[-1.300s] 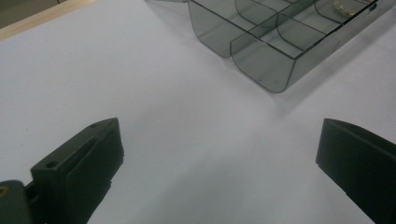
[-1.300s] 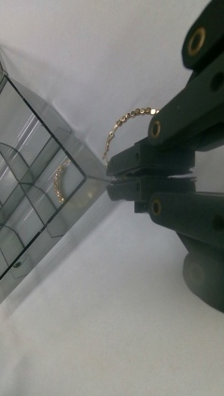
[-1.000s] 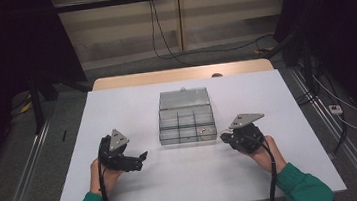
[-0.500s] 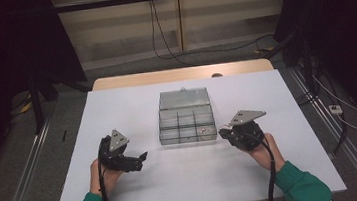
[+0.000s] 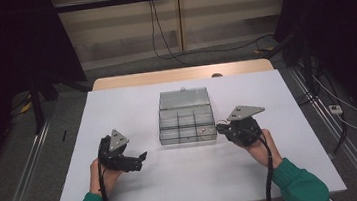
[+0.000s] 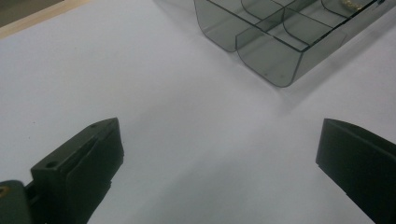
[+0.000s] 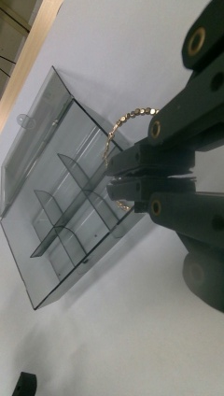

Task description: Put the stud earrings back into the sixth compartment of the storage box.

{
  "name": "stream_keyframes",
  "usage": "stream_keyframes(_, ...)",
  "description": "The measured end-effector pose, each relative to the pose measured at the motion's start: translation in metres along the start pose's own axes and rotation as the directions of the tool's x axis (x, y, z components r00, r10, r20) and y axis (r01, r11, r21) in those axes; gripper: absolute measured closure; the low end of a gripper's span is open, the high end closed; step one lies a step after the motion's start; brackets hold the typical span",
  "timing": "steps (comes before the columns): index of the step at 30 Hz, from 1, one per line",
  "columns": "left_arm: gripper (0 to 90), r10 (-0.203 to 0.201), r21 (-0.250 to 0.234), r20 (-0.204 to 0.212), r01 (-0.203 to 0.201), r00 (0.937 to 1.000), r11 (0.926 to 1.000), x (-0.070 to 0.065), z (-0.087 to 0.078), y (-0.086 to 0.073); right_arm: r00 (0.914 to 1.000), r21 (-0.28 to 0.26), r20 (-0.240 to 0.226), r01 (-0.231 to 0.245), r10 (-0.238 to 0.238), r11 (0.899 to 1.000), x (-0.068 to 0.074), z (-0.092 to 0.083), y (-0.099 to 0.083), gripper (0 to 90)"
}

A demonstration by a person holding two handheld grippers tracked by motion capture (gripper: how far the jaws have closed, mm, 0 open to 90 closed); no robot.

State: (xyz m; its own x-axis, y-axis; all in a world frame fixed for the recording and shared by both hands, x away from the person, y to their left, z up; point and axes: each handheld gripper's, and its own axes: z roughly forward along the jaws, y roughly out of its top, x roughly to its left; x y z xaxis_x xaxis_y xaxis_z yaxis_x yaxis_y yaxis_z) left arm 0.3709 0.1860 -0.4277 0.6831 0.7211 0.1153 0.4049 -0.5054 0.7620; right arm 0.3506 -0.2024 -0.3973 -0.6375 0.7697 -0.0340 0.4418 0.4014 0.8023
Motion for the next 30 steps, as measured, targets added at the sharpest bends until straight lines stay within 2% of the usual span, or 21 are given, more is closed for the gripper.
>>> stream_keyframes(12, 0.3, 0.004, -0.005, 0.001, -0.004, 1.0, 1.0, -0.003, 0.001, 0.001, 1.0, -0.024, 0.0, 0.0, 0.0, 1.0, 0.0, 0.009, 0.014, 87.3)
stream_keyframes(30, 0.4, 0.012, -0.002, 0.009, -0.012, 0.9999, 0.9999, -0.004, 0.005, 0.003, 0.9994, 0.017, -0.006, -0.033, 0.033, 0.999, -0.003, 0.038, 0.021, 87.2)
